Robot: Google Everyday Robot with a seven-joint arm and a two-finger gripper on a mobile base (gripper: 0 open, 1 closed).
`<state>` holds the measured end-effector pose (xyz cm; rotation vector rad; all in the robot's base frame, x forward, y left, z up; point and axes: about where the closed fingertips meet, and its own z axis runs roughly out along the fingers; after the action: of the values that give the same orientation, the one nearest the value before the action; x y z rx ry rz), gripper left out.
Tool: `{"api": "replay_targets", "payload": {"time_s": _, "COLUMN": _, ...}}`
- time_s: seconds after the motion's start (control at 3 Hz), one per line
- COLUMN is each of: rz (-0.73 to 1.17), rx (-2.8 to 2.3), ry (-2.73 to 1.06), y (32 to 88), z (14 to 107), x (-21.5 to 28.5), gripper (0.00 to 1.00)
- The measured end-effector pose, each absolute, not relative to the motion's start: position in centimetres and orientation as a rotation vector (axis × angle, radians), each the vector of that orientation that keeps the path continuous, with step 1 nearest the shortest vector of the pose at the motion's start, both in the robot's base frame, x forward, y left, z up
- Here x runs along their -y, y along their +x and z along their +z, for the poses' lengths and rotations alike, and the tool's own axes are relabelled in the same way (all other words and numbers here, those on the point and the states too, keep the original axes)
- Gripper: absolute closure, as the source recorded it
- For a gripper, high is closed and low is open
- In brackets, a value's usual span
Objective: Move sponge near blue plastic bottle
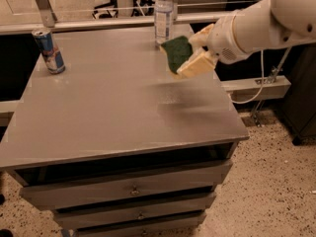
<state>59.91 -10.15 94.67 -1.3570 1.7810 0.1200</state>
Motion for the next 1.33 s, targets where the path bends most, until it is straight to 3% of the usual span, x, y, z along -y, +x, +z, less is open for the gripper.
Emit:
{"api": "replay_targets", "payload": {"time_s": 0.67, "rz": 0.200, "rx": -1.759, "ry": -1.267, "y": 70.9, "z": 94.3, "x": 15.6, "gripper": 1.00}}
{"api": "replay_targets", "payload": {"time_s": 1.33, "rz": 0.302, "rx": -1.760, "ry": -1.266, "y": 77.3, "z": 92.6, "x": 15.1, "gripper": 1.00}}
